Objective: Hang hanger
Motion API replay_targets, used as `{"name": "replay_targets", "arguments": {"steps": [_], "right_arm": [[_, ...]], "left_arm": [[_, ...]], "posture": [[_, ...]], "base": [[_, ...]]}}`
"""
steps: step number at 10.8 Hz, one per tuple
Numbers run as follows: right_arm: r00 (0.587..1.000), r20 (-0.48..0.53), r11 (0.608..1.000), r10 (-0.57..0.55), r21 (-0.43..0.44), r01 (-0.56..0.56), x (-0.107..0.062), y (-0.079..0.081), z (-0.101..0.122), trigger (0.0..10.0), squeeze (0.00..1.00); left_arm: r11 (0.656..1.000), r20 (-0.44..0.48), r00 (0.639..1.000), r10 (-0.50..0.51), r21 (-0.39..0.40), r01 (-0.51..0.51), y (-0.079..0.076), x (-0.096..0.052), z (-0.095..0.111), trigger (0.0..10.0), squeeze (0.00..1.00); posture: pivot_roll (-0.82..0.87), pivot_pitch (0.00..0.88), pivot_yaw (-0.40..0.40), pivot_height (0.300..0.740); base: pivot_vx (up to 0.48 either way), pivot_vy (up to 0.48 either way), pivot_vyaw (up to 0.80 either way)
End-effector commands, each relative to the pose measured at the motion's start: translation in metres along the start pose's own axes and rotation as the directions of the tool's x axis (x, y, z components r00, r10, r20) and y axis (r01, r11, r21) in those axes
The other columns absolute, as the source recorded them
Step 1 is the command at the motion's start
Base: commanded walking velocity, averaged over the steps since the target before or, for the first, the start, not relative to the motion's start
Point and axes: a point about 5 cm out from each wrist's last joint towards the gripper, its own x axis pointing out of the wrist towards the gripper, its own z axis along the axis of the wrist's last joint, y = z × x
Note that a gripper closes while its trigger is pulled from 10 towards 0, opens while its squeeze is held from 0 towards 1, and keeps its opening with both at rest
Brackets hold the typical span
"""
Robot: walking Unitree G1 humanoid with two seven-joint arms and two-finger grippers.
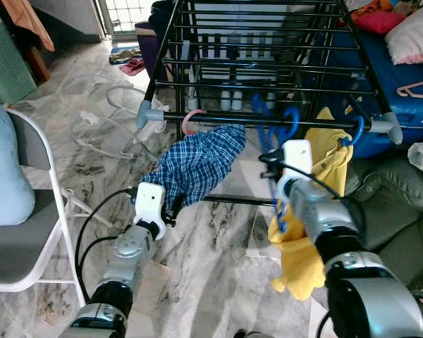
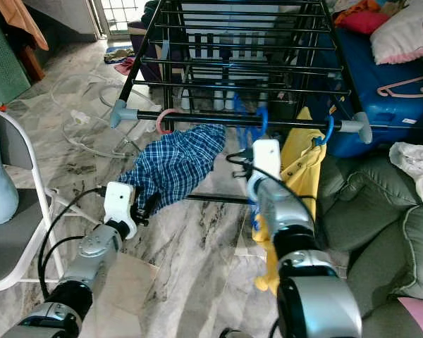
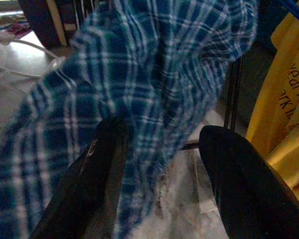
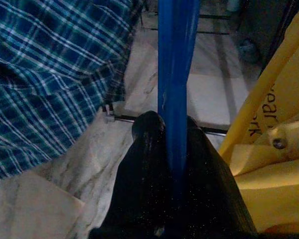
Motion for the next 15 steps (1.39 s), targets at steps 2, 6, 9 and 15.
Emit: {"name": "replay_targets", "arguments": {"steps": [2, 6, 9, 15], "right_arm": [[1.000, -0.001, 1.000, 0.024, 0.017, -0.024, 0.004, 0.010, 0.004, 10.0, 0.00], [0.998, -0.034, 0.998, 0.051, 0.044, -0.049, 0.006, 0.023, -0.009, 10.0, 0.00], [0.999, 0.028, 0.999, 0.043, 0.032, -0.044, 0.009, 0.027, 0.021, 10.0, 0.00], [0.991, -0.077, 0.992, -0.114, 0.046, 0.117, 0.008, 0.010, -0.013, 10.0, 0.00]], "left_arm": [[1.000, -0.031, 0.999, 0.010, 0.018, -0.010, 0.006, -0.007, -0.005, 10.0, 0.00], [1.000, -0.059, 0.998, 0.001, 0.031, 0.001, 0.008, -0.012, -0.010, 10.0, 0.00], [0.999, -0.075, 0.997, -0.011, 0.041, 0.014, 0.007, -0.011, -0.009, 10.0, 0.00], [0.999, -0.097, 0.995, -0.027, 0.037, 0.031, 0.003, -0.011, -0.011, 10.0, 0.00]], "posture": [[-0.05, 0.111, 0.038, 0.740], [-0.03, 0.127, 0.052, 0.740], [-0.03, 0.131, 0.063, 0.740], [-0.03, 0.130, 0.061, 0.740]], "base": [[0.000, 0.000, 0.00], [0.000, 0.000, 0.00], [0.000, 0.000, 0.00], [0.000, 0.000, 0.00]]}}
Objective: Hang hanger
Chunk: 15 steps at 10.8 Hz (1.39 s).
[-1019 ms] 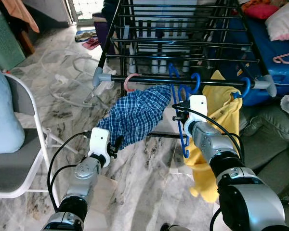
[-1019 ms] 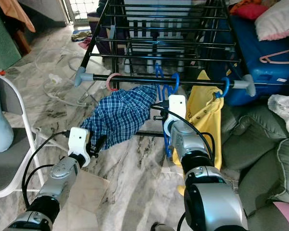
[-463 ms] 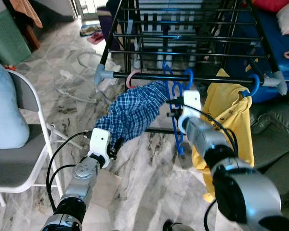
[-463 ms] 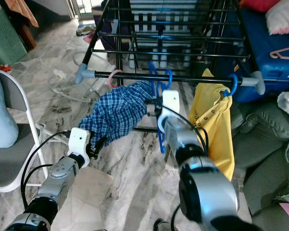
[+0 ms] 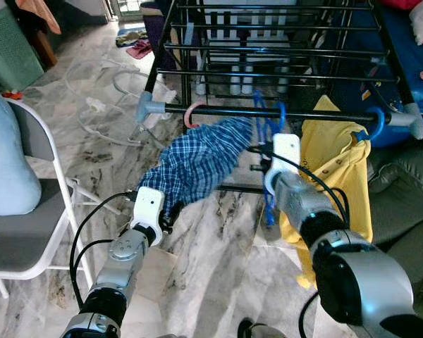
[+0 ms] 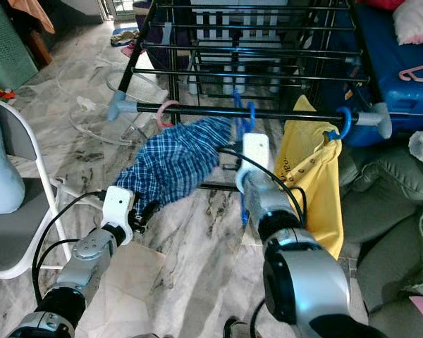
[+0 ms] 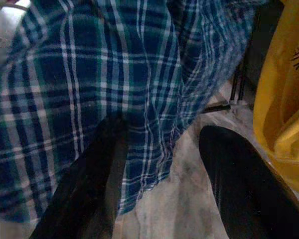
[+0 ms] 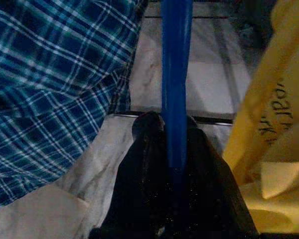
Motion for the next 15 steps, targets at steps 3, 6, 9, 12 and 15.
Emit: {"name": "replay_targets", "arguments": {"steps": [3, 6, 9, 12, 15], "right_arm": [[1.000, -0.027, 1.000, 0.002, -0.024, -0.003, -0.003, -0.007, -0.028, 10.0, 1.00], [0.996, 0.092, 1.000, -0.008, -0.005, 0.009, -0.006, -0.016, -0.019, 10.0, 1.00], [0.977, 0.211, 0.998, 0.022, -0.068, -0.007, -0.017, -0.028, -0.023, 10.0, 1.00], [0.965, 0.258, 0.987, 0.045, -0.161, -0.003, -0.033, -0.035, -0.039, 10.0, 1.00], [0.945, 0.325, 0.981, 0.050, -0.195, 0.015, -0.050, -0.043, -0.042, 10.0, 1.00]], "left_arm": [[1.000, -0.017, 1.000, -0.013, 0.004, 0.013, -0.001, 0.001, -0.001, 10.0, 0.00], [1.000, -0.011, 1.000, -0.012, 0.008, 0.012, 0.000, 0.002, 0.001, 10.0, 0.00], [1.000, 0.001, 1.000, -0.017, 0.001, 0.017, -0.002, 0.003, 0.001, 10.0, 0.00], [0.999, 0.050, 0.997, -0.051, -0.009, 0.052, -0.009, 0.002, 0.006, 10.0, 0.00], [1.000, 0.041, 0.999, 0.022, 0.014, -0.022, -0.014, -0.001, -0.002, 10.0, 0.00]], "posture": [[-0.05, 0.124, 0.069, 0.740], [-0.06, 0.119, 0.068, 0.740], [-0.07, 0.106, 0.056, 0.740], [-0.09, 0.101, 0.044, 0.740], [-0.10, 0.108, 0.036, 0.740]], "base": [[0.000, 0.000, 0.00], [0.000, 0.000, 0.00], [0.000, 0.000, 0.00], [0.000, 0.000, 0.00], [0.000, 0.000, 0.00]]}}
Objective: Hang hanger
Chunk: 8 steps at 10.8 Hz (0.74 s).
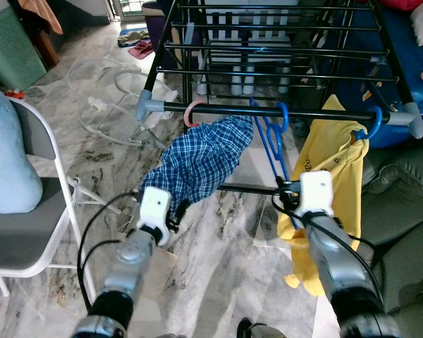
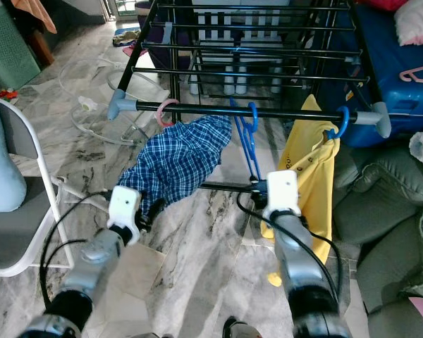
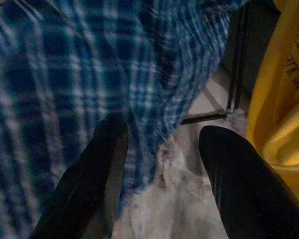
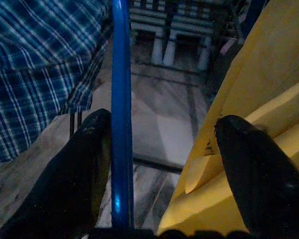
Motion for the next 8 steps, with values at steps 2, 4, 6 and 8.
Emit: {"name": "replay_targets", "arguments": {"steps": [2, 4, 6, 8], "right_arm": [[0.998, 0.069, 1.000, 0.008, -0.012, -0.007, -0.006, 0.001, 0.014, 10.0, 1.00], [0.994, 0.110, 1.000, -0.001, 0.009, 0.000, -0.011, 0.001, 0.023, 10.0, 1.00], [0.997, 0.080, 1.000, -0.010, 0.028, 0.008, -0.021, 0.001, 0.018, 10.0, 0.00], [0.996, 0.085, 0.999, -0.006, 0.045, 0.002, -0.020, 0.001, 0.021, 10.0, 0.00]], "left_arm": [[1.000, 0.007, 1.000, -0.001, 0.015, 0.001, -0.004, 0.000, 0.001, 10.0, 0.00], [0.999, 0.031, 0.999, 0.010, 0.034, -0.011, -0.005, 0.006, 0.010, 10.0, 0.00], [0.998, 0.035, 0.999, 0.041, 0.052, -0.043, -0.001, 0.009, 0.013, 10.0, 0.00], [0.997, 0.036, 0.997, 0.064, 0.049, -0.066, 0.002, 0.010, 0.014, 10.0, 0.00]], "posture": [[-0.11, 0.116, 0.037, 0.740], [-0.11, 0.121, 0.043, 0.740], [-0.10, 0.120, 0.034, 0.740], [-0.09, 0.118, 0.022, 0.740]], "base": [[0.000, 0.000, 0.00], [0.000, 0.000, 0.00], [-0.141, 0.000, 0.00], [-0.281, 0.000, 0.00]]}}
